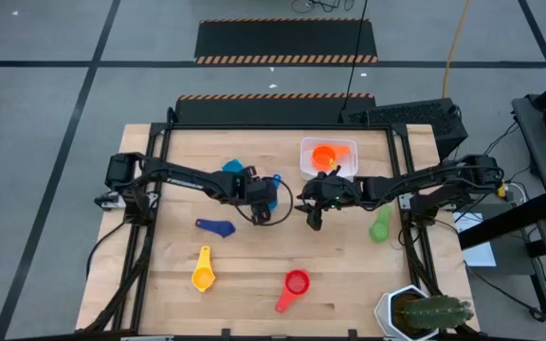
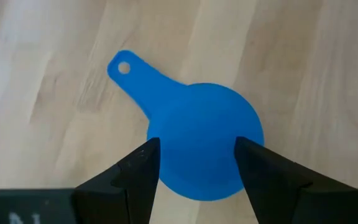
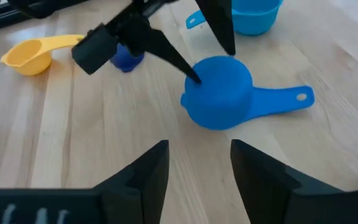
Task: Nest measuring cups in basket
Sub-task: Stack the blue measuring cup on top of the orange measuring cup in the white bin
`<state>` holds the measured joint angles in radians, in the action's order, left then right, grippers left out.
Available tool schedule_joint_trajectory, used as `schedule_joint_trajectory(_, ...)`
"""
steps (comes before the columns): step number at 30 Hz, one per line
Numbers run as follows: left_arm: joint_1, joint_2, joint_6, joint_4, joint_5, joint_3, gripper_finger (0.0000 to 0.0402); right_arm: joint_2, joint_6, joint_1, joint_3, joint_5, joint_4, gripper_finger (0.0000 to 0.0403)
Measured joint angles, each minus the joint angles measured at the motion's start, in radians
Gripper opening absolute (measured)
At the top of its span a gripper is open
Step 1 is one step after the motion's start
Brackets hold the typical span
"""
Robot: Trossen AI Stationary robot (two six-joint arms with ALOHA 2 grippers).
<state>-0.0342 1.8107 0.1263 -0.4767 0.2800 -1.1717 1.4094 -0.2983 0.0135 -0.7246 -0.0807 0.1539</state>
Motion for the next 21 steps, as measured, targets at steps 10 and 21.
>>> schedule_joint_trajectory(10, 0.03, 0.0, -0.2, 0.076, -0.136, 0.016, 0.0214, 0.006, -0.01, 0.0, 0.0, 0.0, 0.0, 0.0167)
schedule_joint_trajectory(21, 0.093, 0.001, -0.481, 0.114, -0.186, 0.017, 0.0214, 0.093, -0.044, -0.02, 0.0, 0.031, 0.002, 0.0167)
